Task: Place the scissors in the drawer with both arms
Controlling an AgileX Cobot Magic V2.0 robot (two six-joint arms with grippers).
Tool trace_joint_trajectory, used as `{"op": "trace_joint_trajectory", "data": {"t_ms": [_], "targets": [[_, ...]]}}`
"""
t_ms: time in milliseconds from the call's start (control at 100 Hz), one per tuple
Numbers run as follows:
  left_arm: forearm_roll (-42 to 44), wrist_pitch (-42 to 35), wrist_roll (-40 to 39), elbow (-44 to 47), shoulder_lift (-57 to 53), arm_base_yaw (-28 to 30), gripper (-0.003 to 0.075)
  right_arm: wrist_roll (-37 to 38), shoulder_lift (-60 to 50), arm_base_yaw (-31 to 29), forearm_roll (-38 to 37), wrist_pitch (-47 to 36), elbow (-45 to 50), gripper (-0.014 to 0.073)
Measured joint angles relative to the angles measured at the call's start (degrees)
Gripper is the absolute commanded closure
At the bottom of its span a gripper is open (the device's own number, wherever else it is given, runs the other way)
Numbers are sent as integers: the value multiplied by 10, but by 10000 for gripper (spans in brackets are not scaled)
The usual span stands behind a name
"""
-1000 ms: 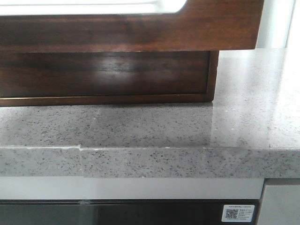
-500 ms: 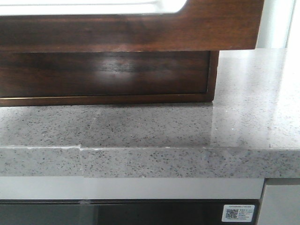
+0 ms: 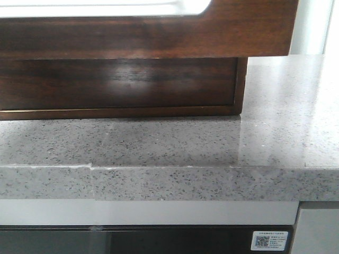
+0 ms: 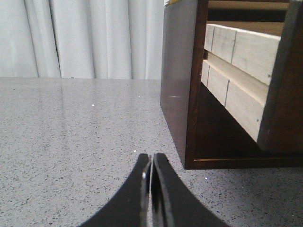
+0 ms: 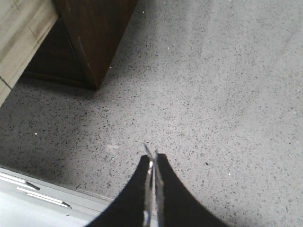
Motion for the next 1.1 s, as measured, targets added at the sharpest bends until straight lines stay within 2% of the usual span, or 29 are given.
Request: {"op": "trace_joint_trajectory", "data": {"t_ms": [140, 330, 500, 800, 1100], "targets": [[0, 0, 0, 0, 0, 0, 741, -2, -72, -25, -8, -45, 51, 662], [0, 0, 0, 0, 0, 0, 741, -2, -220, -45, -10, -206, 194, 663], [0, -1, 0, 0, 0, 0, 741, -2, -321, -45, -10, -278, 286, 662], [0, -1, 0, 0, 0, 0, 741, -2, -357, -45, -7, -441, 414, 663], [0, -3, 0, 0, 0, 0, 741, -2, -374, -45, -2, -457, 418, 662]]}}
